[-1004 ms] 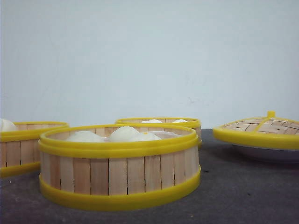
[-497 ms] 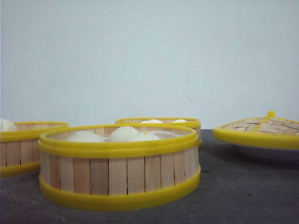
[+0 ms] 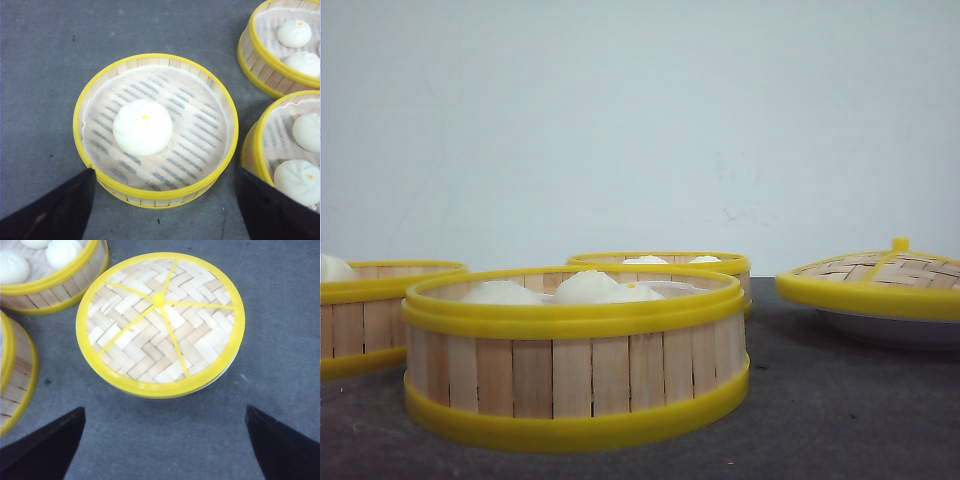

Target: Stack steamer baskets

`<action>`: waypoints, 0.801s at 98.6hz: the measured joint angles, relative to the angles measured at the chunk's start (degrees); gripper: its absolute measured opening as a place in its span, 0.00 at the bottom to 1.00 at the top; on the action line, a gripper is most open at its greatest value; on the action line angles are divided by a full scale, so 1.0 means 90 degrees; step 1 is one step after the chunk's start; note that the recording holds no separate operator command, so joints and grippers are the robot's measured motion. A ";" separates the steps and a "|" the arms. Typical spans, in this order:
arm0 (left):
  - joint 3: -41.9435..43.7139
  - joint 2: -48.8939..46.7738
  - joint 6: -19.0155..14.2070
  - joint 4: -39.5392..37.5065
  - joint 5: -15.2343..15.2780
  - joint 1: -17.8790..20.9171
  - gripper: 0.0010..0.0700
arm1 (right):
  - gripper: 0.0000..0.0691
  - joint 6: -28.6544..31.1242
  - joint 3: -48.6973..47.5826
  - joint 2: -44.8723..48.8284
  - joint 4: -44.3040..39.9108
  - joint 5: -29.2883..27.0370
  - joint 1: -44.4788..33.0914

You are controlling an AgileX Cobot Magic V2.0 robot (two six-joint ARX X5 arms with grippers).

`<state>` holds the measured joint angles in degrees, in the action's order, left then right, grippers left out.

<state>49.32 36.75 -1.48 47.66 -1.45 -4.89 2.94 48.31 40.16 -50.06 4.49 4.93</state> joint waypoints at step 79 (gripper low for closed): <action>0.0000 0.0304 0.0000 -0.0007 0.0000 0.0000 0.76 | 0.92 0.0488 0.0712 0.2766 0.2705 0.1027 0.0619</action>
<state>49.32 39.48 -1.48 47.59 -1.45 -4.89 7.33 54.72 65.06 -25.71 13.74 10.50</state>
